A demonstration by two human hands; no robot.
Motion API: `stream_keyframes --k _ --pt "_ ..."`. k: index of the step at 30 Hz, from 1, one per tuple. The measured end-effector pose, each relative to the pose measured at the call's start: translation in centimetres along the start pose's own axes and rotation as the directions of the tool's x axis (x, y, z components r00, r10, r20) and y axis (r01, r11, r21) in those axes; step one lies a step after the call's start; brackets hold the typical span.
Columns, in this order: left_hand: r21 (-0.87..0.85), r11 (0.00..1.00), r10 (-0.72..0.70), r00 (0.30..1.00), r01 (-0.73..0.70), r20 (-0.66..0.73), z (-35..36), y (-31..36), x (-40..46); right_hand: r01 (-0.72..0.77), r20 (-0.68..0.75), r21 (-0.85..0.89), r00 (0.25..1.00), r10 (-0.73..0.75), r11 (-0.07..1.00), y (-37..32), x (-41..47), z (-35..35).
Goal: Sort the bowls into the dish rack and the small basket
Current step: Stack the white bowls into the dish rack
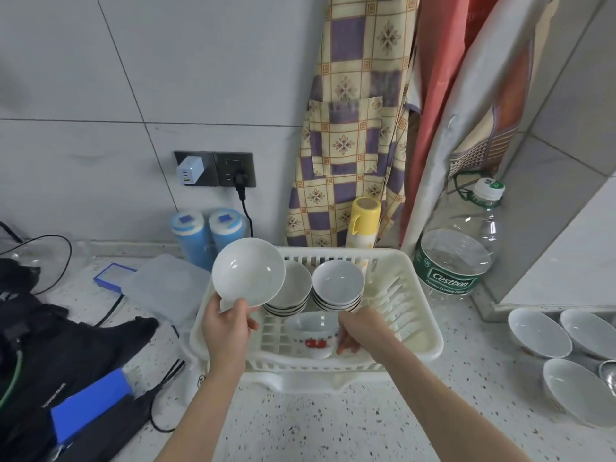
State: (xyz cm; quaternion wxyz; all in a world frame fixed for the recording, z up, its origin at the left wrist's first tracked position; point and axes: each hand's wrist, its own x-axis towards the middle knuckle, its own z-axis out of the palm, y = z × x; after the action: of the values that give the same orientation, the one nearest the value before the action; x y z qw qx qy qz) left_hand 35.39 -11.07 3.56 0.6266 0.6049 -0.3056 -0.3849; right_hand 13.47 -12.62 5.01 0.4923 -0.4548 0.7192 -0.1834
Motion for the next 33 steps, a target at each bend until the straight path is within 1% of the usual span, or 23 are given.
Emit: stream_keyframes --k 2,4,7,11,16,18,23,28,33 --pt "-0.028 1.000 -0.010 1.000 0.010 -0.015 0.1 -0.3 0.1 -0.032 0.024 -0.048 0.999 0.034 0.998 -0.1 0.6 0.2" --pt "-0.054 0.998 -0.023 0.999 0.022 -0.029 0.1 -0.4 0.2 -0.063 0.042 -0.052 0.997 0.065 0.997 -0.1 1.1 0.5" --pt "-0.071 0.996 -0.054 0.998 0.051 -0.037 0.1 -0.4 0.5 -0.038 0.036 -0.025 0.999 0.039 0.999 0.2 1.6 1.1" --pt "-0.006 0.998 -0.055 0.998 0.055 -0.031 0.2 -0.4 0.7 -0.026 0.003 -0.069 1.000 0.026 0.997 1.1 2.3 1.8" --pt "0.038 0.999 -0.023 1.000 0.023 -0.006 0.1 -0.6 0.5 -0.009 0.016 -0.123 1.000 0.011 0.992 1.6 2.8 2.1" --pt "0.051 0.999 -0.017 1.000 0.017 0.003 0.1 -0.6 0.5 -0.003 0.018 -0.165 1.000 0.006 0.986 1.8 2.9 2.1" --pt "0.064 0.998 -0.009 1.000 0.008 0.011 0.0 -0.7 0.4 -0.047 0.040 -0.248 0.997 0.059 0.968 1.6 3.0 2.2" --pt "0.058 0.998 -0.006 1.000 0.006 -0.001 0.2 -0.7 0.4 -0.037 0.072 -0.347 0.995 0.066 0.937 1.7 3.5 2.3" --pt "0.090 0.996 -0.016 0.999 0.014 0.028 0.0 -0.8 0.6 -0.014 0.098 -0.458 0.993 0.066 0.889 1.8 3.7 2.4"
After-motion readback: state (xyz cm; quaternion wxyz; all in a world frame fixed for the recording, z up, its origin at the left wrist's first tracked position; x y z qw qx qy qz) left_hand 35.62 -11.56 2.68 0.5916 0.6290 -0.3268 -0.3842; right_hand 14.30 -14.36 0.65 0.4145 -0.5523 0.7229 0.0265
